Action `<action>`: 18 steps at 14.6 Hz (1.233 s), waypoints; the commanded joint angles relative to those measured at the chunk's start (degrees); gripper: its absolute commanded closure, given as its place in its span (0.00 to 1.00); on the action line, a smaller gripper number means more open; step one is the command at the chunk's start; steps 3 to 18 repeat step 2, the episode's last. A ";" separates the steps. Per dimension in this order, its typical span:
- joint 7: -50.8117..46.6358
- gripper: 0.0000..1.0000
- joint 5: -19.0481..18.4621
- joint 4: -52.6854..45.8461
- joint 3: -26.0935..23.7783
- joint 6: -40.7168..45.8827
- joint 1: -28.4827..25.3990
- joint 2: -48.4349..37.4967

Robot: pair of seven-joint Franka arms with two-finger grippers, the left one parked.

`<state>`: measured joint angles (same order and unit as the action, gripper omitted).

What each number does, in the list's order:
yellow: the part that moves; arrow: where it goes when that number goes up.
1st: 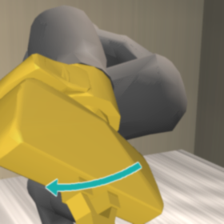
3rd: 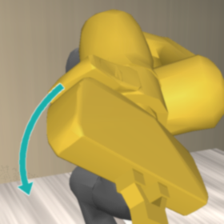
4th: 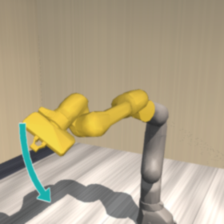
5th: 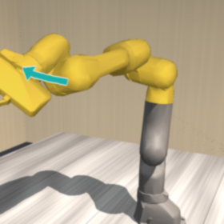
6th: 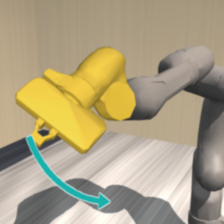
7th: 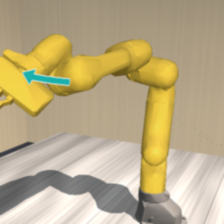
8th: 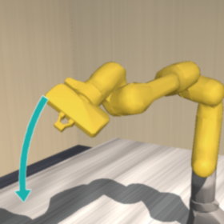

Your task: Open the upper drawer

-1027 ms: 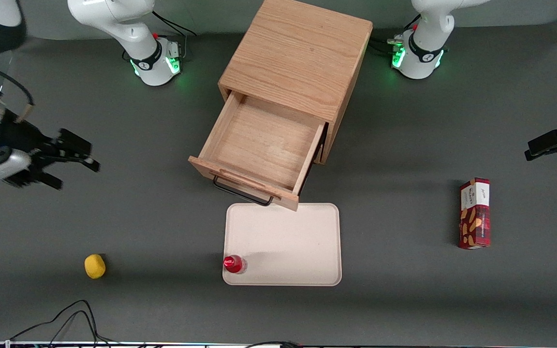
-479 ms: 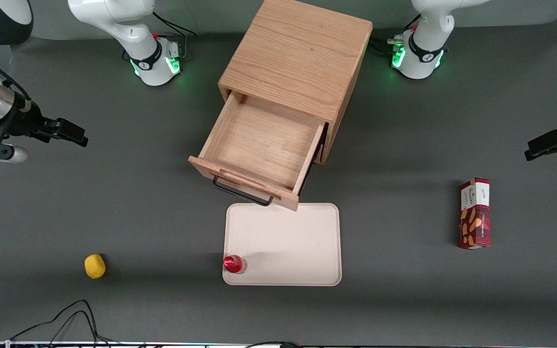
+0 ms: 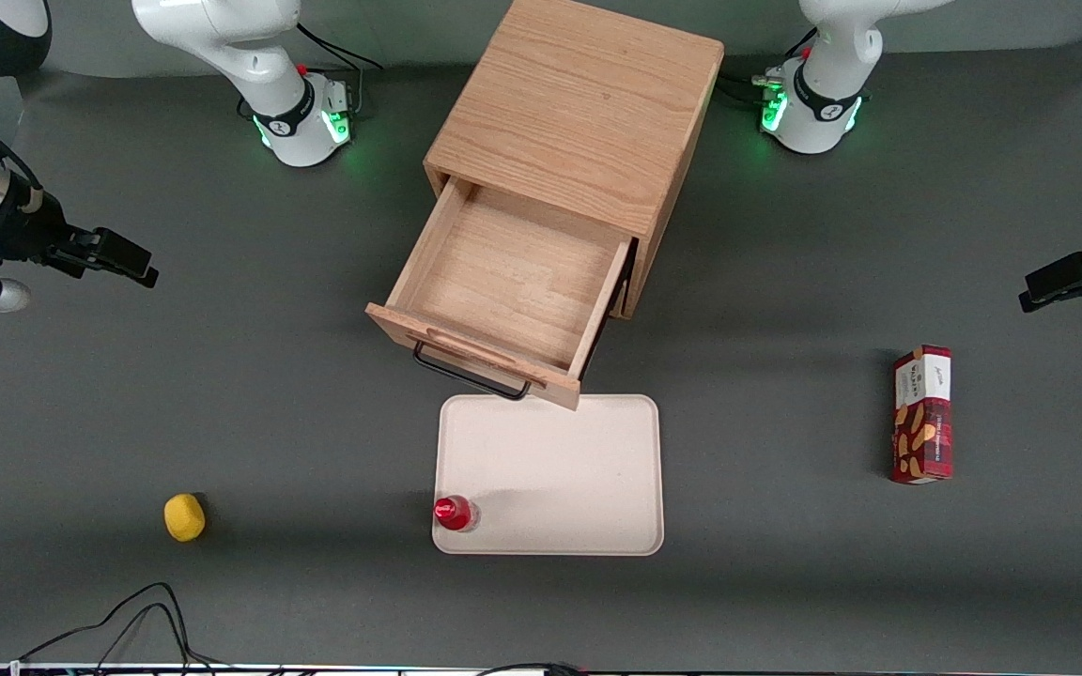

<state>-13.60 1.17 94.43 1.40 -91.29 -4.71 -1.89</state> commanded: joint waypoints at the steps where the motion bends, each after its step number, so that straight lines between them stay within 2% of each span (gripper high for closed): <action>1: 2.35 0.00 -1.70 0.93 -0.96 -0.99 0.67 -1.27; 18: 2.35 0.00 -1.79 0.93 -0.96 -1.17 0.67 -1.27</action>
